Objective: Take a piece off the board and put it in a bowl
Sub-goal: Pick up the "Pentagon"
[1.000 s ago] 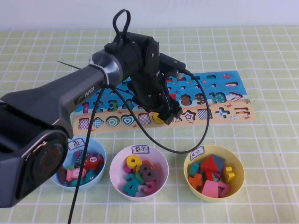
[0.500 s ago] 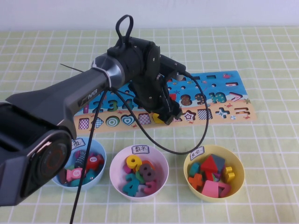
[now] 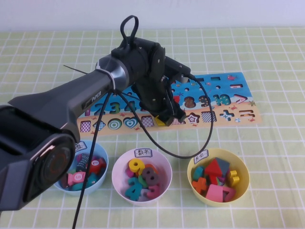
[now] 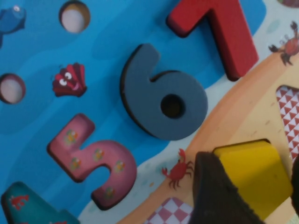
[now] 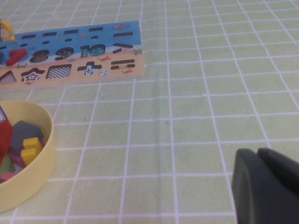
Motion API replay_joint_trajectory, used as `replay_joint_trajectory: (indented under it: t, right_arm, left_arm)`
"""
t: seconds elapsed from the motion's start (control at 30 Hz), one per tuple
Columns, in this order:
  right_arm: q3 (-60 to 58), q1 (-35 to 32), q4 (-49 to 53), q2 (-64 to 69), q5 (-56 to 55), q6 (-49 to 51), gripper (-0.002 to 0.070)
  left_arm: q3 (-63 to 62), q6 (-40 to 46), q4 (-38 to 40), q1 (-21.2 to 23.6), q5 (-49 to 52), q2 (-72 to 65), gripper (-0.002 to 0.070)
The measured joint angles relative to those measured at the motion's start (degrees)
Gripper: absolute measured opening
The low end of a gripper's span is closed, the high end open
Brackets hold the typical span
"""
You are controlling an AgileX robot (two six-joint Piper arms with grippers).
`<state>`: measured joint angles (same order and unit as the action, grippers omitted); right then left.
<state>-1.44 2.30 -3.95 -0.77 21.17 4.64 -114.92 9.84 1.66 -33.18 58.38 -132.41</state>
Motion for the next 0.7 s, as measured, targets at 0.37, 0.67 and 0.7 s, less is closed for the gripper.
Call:
replay_joint_trajectory:
  t: [0.37, 0.67, 0.7]
  right_arm:
    - [0.0, 0.0, 0.0, 0.0, 0.0, 0.0, -0.0018]
    - [0.0, 0.0, 0.0, 0.0, 0.0, 0.0, -0.0018]
    - [0.0, 0.0, 0.0, 0.0, 0.0, 0.0, -0.0018]
  left_arm:
    - [-8.5, -0.2, -1.0, 0.0, 6.7, -0.4, 0.0284]
    - [-8.6, 0.6, 0.1, -0.6, 11.9, 3.4, 0.0283]
    - [-8.2, 1.2, 0.2, -1.3, 11.9, 4.2, 0.0283]
